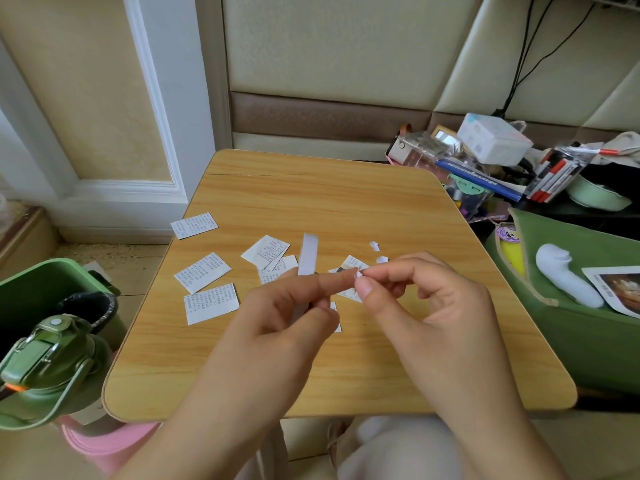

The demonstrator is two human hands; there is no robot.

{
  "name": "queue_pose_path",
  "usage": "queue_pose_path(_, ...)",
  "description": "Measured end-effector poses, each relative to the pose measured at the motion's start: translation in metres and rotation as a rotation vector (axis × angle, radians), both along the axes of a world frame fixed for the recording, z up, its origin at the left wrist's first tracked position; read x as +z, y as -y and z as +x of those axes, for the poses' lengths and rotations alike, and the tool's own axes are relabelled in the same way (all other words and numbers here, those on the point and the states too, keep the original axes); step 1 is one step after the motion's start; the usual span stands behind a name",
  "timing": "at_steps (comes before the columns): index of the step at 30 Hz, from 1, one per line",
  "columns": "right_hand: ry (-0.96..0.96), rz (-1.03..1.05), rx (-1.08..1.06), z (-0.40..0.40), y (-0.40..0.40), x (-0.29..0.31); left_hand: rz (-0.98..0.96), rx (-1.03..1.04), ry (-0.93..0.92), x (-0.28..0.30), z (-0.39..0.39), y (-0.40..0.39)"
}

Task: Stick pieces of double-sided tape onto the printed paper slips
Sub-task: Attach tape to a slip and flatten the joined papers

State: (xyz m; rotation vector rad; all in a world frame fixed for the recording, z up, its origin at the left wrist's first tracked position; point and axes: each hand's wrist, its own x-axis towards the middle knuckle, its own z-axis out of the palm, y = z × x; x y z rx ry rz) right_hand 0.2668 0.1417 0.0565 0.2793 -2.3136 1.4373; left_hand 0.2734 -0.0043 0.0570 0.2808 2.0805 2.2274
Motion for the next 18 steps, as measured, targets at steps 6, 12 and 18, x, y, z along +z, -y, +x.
queue_pose_path(6,0.06,-0.097,0.033,0.0001,0.0001,0.0011,0.067,-0.008,0.03,-0.003,-0.001,-0.0012)
queue_pose_path(12,0.068,-0.106,0.043,0.001,0.0003,0.0034,0.108,-0.006,0.048,-0.0032,-0.0017,-0.0005)
queue_pose_path(18,0.049,-0.047,0.004,0.0029,0.0017,0.0044,0.056,-0.013,0.019,-0.0038,-0.0015,0.0002)
